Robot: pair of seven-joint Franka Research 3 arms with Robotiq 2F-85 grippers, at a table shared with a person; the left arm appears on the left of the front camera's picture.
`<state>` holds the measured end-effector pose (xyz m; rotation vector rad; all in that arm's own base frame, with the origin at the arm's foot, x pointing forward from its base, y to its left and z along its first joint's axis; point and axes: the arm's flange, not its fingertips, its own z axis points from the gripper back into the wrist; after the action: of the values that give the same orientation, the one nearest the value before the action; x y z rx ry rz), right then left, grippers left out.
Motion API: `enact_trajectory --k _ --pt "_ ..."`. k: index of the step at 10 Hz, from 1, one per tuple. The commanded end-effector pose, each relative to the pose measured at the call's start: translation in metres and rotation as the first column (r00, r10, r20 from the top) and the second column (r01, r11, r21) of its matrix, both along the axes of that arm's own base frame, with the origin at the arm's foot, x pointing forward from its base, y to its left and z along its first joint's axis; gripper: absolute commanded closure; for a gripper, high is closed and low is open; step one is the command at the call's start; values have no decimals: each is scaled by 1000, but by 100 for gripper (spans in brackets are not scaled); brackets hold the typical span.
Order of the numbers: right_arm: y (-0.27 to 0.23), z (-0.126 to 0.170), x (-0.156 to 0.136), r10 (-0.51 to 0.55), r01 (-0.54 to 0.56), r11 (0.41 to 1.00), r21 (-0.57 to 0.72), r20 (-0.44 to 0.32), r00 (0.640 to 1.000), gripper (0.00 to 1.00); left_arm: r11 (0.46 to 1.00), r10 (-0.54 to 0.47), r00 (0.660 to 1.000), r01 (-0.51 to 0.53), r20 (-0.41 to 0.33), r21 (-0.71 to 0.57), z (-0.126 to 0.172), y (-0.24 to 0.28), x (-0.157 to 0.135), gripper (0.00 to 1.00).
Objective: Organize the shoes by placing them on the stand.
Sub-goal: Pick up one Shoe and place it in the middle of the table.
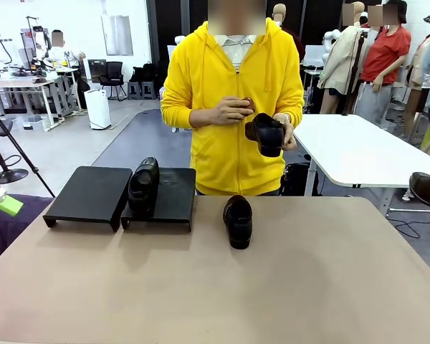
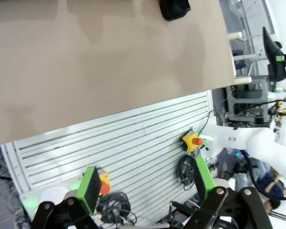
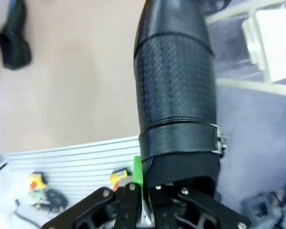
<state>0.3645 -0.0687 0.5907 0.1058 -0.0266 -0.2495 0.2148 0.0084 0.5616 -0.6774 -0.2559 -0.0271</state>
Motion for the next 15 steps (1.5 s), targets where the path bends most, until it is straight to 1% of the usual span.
enact_trajectory --k 1,4,5,6,7,8,9,10,11,12,14,15 --pt "0 5 13 12 -12 1000 2 -15 1000 100 1000 -13 1000 13 4 -16 2 1 0 0" --pt "0 5 13 12 -12 1000 2 -15 1000 100 1000 -13 1000 13 4 -16 2 1 0 0" --pt "0 -7 6 5 -4 1000 3 -17 1000 100 1000 -13 1000 13 4 -16 2 1 0 0" --pt "25 -4 22 -28 25 996 82 29 999 100 1000 -13 1000 13 4 -16 2 1 0 0" --pt "74 1 18 4 -13 996 88 98 995 100 1000 -13 1000 13 4 -16 2 1 0 0" --pt "104 2 12 3 -5 1000 19 99 995 100 1000 -13 1000 13 4 -16 2 1 0 0" --pt "91 7 6 -36 36 999 -6 105 994 100 1000 -13 1000 13 4 -16 2 1 0 0" --pt "52 6 0 -108 106 994 29 87 990 100 1000 -13 1000 13 4 -16 2 1 0 0" --pt "11 -2 -13 -190 186 980 72 63 980 100 1000 -13 1000 13 4 -16 2 1 0 0" --pt "-16 -8 -28 -238 233 968 97 43 970 100 1000 -13 1000 13 4 -16 2 1 0 0" --pt "-48 -11 -55 -280 272 955 121 60 958 100 1000 -13 1000 13 4 -16 2 1 0 0" --pt "-54 -14 -62 -290 279 949 149 65 955 100 1000 -13 1000 13 4 -16 2 1 0 0"
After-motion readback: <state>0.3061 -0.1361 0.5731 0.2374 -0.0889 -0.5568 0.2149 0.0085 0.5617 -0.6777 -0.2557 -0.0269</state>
